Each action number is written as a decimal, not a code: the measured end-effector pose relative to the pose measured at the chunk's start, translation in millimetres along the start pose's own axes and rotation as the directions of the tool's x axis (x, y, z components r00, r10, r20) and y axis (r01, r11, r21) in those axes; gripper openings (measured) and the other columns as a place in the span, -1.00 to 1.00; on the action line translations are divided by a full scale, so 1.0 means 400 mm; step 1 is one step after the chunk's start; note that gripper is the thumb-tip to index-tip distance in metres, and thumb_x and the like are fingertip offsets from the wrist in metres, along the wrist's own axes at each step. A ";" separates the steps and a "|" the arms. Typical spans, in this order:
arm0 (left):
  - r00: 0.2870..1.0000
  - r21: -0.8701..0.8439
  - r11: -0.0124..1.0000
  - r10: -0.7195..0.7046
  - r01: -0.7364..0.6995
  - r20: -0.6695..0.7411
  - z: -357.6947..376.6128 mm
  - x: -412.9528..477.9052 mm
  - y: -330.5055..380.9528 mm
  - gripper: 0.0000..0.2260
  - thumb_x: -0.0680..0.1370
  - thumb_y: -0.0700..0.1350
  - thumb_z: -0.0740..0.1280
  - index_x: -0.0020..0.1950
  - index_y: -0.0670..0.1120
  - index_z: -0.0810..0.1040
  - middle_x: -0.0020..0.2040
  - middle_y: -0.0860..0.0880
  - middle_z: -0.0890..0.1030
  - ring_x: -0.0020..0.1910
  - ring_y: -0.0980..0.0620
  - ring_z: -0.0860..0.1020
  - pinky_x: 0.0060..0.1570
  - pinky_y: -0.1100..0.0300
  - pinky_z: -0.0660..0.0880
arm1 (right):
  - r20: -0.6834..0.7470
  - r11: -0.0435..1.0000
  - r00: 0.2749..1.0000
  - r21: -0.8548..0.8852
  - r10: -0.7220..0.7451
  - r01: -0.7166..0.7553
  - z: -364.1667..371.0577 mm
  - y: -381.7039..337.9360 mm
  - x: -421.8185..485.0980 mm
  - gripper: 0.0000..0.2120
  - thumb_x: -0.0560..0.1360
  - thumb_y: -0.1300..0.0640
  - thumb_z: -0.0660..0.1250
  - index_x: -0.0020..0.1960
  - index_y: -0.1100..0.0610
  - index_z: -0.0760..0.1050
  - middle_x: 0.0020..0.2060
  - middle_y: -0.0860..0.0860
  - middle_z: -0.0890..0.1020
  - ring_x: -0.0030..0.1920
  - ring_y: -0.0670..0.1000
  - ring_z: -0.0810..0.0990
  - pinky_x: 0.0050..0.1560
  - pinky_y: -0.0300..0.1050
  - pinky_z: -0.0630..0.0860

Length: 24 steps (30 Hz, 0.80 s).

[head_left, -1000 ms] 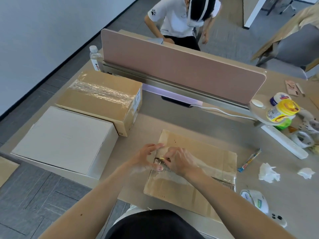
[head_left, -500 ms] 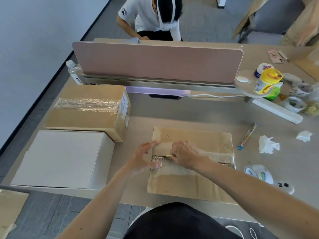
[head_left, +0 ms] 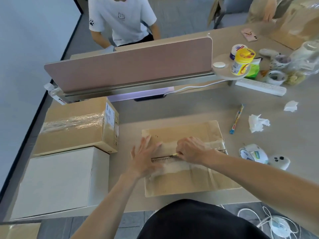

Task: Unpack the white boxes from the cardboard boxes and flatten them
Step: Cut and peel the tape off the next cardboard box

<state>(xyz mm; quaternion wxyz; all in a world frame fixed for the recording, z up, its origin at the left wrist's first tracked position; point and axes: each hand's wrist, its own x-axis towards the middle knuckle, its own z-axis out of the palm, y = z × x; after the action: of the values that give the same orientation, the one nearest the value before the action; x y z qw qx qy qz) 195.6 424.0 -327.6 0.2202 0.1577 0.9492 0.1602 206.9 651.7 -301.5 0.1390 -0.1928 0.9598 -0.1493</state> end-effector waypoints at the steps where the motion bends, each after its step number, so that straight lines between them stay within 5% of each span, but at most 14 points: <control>1: 1.000 0.000 1.000 0.009 -0.009 -0.004 0.006 0.003 0.011 -0.22 0.38 0.29 0.45 0.52 0.32 0.17 0.62 0.13 -0.20 0.57 0.09 -0.29 0.49 -0.12 -0.29 | 0.003 1.000 1.000 -0.002 0.003 -0.003 -0.003 0.006 -0.006 -0.83 0.50 0.15 0.28 -0.17 0.15 0.63 -0.08 0.09 0.64 -0.11 0.21 0.62 -0.22 -0.12 0.30; 10: 0.999 0.080 0.996 0.031 -0.034 0.030 0.011 0.030 0.111 -0.23 0.38 0.32 0.40 0.53 0.29 0.17 0.62 0.13 -0.17 0.58 0.10 -0.25 0.47 -0.15 -0.33 | 0.043 0.997 0.997 -0.034 0.071 -0.069 -0.033 0.095 -0.077 -0.81 0.52 0.11 0.29 -0.20 0.14 0.62 -0.22 -0.03 0.52 -0.20 0.15 0.57 -0.27 -0.11 0.39; 19: 0.988 0.116 0.984 0.121 -0.132 0.097 0.014 0.066 0.204 -0.25 0.43 0.29 0.40 0.56 0.23 0.17 0.63 0.07 -0.16 0.60 0.01 -0.19 0.52 -0.13 -0.23 | 0.067 0.995 0.994 -0.070 0.081 -0.076 -0.071 0.174 -0.149 -0.80 0.56 0.10 0.29 -0.05 0.17 0.65 -0.06 0.02 0.63 -0.20 0.01 0.45 -0.20 -0.17 0.28; 24: 0.985 0.132 0.982 0.122 -0.138 0.124 0.010 0.085 0.250 -0.23 0.41 0.29 0.41 0.56 0.21 0.18 0.63 0.06 -0.12 0.60 0.01 -0.16 0.51 -0.18 -0.15 | 0.071 0.988 0.990 -0.105 0.121 -0.114 -0.086 0.223 -0.194 -0.81 0.54 0.13 0.25 -0.06 0.13 0.64 -0.07 0.01 0.61 -0.13 0.14 0.59 -0.21 -0.12 0.35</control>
<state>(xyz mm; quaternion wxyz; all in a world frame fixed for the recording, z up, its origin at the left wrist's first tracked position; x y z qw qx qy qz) 191.4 527.4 -306.1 0.2522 0.2434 0.9315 0.0977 235.4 770.2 -283.9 0.1745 -0.1482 0.9698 -0.0845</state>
